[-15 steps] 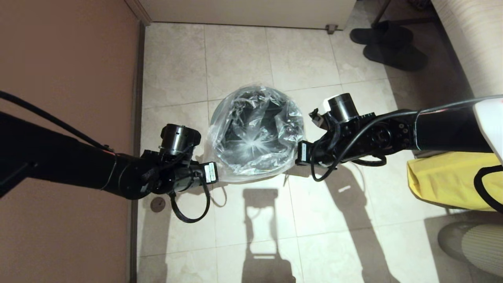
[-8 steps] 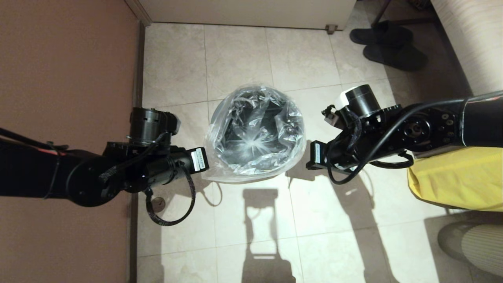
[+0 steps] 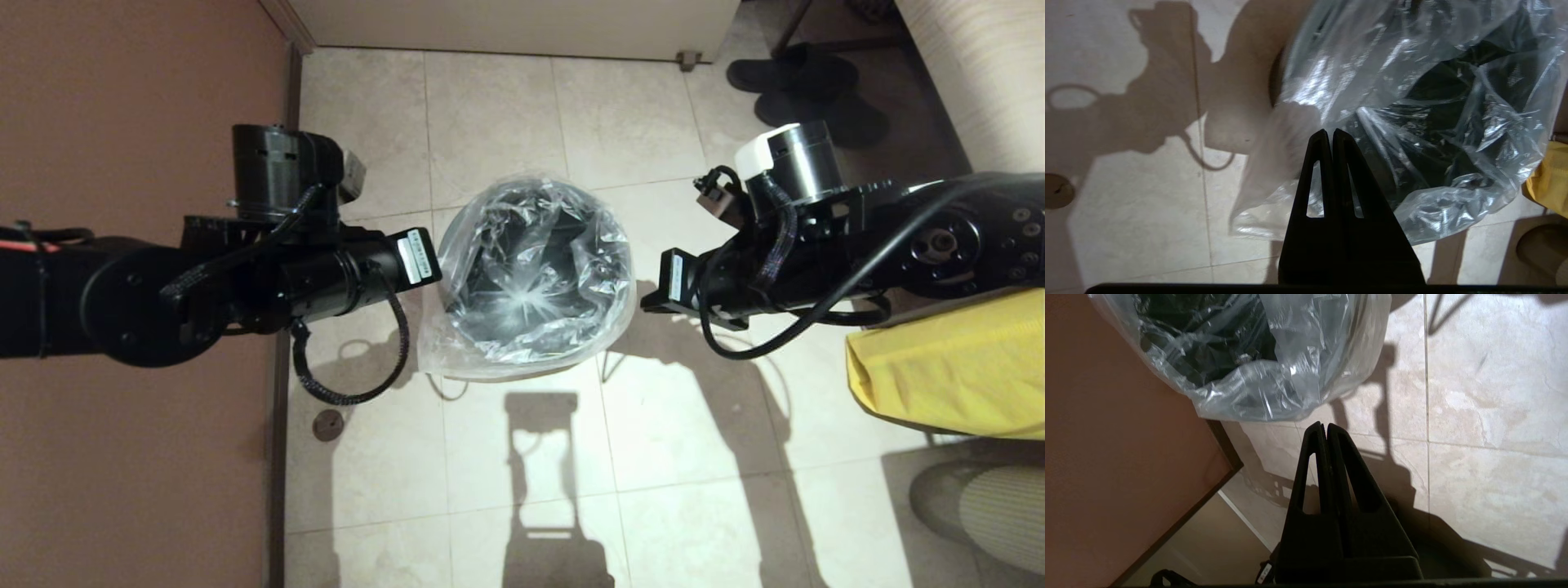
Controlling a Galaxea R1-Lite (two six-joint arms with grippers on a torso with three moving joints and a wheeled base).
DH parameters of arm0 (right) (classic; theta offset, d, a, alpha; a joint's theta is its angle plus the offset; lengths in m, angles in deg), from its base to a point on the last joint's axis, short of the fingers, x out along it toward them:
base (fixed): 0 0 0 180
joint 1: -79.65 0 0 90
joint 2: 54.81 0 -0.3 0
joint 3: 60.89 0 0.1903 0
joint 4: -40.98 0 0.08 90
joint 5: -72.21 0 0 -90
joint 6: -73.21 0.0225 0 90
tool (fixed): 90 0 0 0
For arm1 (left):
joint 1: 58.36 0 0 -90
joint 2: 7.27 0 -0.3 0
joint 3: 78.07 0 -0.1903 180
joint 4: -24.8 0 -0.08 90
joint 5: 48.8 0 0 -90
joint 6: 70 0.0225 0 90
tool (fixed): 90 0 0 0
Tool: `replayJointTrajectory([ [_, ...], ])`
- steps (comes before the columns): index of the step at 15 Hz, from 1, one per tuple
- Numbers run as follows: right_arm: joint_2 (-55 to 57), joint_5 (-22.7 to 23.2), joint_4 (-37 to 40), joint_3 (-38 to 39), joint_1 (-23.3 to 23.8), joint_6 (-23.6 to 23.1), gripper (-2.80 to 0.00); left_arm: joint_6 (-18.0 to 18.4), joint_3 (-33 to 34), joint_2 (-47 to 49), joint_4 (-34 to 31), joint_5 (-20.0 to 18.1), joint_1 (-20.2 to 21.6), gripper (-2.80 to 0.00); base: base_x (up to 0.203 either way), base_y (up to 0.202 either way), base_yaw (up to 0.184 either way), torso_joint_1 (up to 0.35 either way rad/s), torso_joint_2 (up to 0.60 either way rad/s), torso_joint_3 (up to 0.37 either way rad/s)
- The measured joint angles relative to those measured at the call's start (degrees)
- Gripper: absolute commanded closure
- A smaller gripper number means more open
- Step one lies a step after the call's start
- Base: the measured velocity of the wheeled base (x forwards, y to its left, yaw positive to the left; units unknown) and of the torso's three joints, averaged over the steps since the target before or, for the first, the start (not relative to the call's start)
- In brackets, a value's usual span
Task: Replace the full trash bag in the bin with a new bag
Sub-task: Put the new garbage bag on the trash can
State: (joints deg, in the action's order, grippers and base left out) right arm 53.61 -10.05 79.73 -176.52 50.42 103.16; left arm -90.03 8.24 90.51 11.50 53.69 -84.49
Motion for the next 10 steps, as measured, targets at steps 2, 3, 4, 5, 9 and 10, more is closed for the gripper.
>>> replayJointTrajectory([
  [2,1.02,0.01,-0.67,-1.67,0.07,-0.04,0.00,0.22,-6.11,3.92,-2.06,0.05,-1.25,0.00,0.000,0.000,0.000,0.000,0.00,0.000],
  [3,1.57,0.02,-1.09,-2.80,0.10,-0.07,0.00,0.22,-9.08,5.88,-3.64,0.02,-1.89,0.00,0.000,0.000,0.000,0.000,0.00,0.000],
  [4,2.15,0.02,-1.33,-3.66,0.07,-0.11,0.00,0.24,-11.26,7.75,-5.60,0.05,-2.58,0.00,0.000,0.000,0.000,0.000,0.00,0.000],
  [5,2.75,0.09,-1.81,-4.41,0.05,-0.13,0.00,0.32,-12.48,9.37,-6.26,0.13,-2.97,0.00,0.000,0.000,0.000,0.000,0.00,0.000],
  [9,5.56,0.00,-7.32,-6.49,-1.06,-0.07,0.00,3.20,-16.66,14.57,-5.60,0.39,-2.56,0.00,0.000,0.000,0.000,0.000,0.00,0.000],
  [10,5.98,0.02,-7.44,-6.70,-1.28,-0.07,0.00,4.25,-17.29,15.71,-5.11,0.72,-2.38,0.00,0.000,0.000,0.000,0.000,0.00,0.000],
])
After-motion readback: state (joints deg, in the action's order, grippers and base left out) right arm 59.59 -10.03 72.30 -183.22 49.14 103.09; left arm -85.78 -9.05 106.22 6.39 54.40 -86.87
